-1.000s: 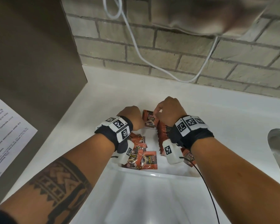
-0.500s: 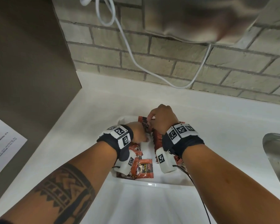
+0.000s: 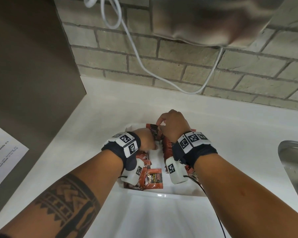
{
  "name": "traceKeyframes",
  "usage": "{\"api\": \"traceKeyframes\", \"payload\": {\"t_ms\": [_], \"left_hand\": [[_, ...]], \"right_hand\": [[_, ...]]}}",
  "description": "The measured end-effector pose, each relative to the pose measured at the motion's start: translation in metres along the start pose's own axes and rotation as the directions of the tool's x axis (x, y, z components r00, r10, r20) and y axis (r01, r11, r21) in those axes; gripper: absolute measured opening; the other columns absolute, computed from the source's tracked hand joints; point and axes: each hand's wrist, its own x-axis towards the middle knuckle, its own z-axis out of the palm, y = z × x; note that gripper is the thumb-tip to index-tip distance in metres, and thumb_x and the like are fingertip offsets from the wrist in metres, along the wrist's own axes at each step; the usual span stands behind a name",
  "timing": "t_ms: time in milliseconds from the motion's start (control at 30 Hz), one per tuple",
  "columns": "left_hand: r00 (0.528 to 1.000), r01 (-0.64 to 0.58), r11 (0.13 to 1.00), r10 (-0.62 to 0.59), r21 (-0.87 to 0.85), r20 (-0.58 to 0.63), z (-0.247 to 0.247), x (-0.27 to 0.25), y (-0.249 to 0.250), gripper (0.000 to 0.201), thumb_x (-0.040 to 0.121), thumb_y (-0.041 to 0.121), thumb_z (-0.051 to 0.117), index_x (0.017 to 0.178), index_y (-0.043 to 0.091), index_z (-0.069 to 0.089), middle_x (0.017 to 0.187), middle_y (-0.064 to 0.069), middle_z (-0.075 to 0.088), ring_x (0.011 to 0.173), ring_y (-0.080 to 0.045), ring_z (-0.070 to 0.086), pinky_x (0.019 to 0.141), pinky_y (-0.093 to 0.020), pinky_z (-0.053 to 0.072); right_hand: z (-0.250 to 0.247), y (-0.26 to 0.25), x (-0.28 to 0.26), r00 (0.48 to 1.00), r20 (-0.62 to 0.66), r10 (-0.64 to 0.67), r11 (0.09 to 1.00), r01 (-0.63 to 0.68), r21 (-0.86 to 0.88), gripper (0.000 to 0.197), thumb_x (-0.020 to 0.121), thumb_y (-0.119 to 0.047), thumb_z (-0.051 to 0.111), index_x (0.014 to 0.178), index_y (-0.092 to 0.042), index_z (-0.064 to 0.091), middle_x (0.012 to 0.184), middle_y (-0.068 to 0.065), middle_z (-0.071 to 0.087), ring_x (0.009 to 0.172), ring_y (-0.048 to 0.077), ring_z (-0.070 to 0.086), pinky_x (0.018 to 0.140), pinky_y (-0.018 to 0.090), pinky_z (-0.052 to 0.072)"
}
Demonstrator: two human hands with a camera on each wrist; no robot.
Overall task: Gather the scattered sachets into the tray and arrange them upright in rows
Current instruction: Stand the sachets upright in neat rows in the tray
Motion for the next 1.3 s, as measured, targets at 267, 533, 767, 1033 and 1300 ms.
{"api": "traceKeyframes", "payload": {"t_ms": [267,533,767,1033,1300], "left_hand": [[0.991,-0.012,0.999,0.008,-0.031,-0.132,-0.011,-0.050,-0.005,0.037,0.094,0.038,0.063,0.116,0.009,0.068,0.118,-0.007,0.065,0.105,-0.025,0.062,0.088,-0.035,0.053],[0.998,-0.059,0.996,0.058,0.073,0.025,0.005,-0.074,0.001,0.051,0.081,0.032,0.081,0.125,0.013,0.063,0.116,-0.005,0.067,0.101,-0.023,0.063,0.079,-0.032,0.052],[1.000,-0.004,0.996,0.006,0.094,-0.024,0.025,-0.082,0.007,0.058,0.078,0.022,0.084,0.126,0.012,0.053,0.119,-0.007,0.059,0.106,-0.026,0.060,0.087,-0.041,0.054],[0.996,-0.021,0.996,0.029,0.090,-0.087,0.035,-0.080,0.008,0.032,0.087,0.005,0.064,0.119,0.007,0.060,0.114,-0.010,0.065,0.101,-0.027,0.063,0.083,-0.038,0.054],[0.998,-0.060,0.994,0.063,0.096,-0.024,0.033,-0.082,0.001,0.030,0.085,0.010,0.072,0.115,0.012,0.070,0.110,-0.007,0.071,0.099,-0.025,0.067,0.079,-0.031,0.053]], "right_hand": [[-0.027,-0.003,-0.047,0.987,-0.156,0.044,0.977,-0.009,0.213,0.025,0.090,-0.012,0.053,0.085,-0.026,0.073,0.088,-0.012,0.069,0.079,0.008,0.064,0.062,0.018,0.042],[0.001,-0.025,-0.139,0.978,0.207,0.009,0.978,-0.052,0.203,0.016,0.095,-0.019,0.061,0.096,-0.028,0.074,0.092,-0.010,0.072,0.074,0.005,0.068,0.070,0.021,0.056],[0.044,-0.036,-0.149,0.977,0.210,0.048,0.998,-0.058,0.040,0.034,0.092,-0.023,0.064,0.125,-0.017,0.058,0.121,0.004,0.061,0.108,0.023,0.063,0.087,0.035,0.054],[0.060,-0.048,-0.133,0.945,0.298,0.135,0.991,-0.123,-0.059,0.044,0.088,-0.012,0.059,0.128,-0.006,0.042,0.123,0.012,0.060,0.110,0.032,0.063,0.082,0.037,0.049],[0.062,-0.044,-0.131,0.959,0.260,0.117,0.993,-0.113,-0.031,0.030,0.091,-0.018,0.056,0.120,-0.016,0.063,0.115,0.006,0.066,0.102,0.027,0.066,0.073,0.030,0.047]]}}
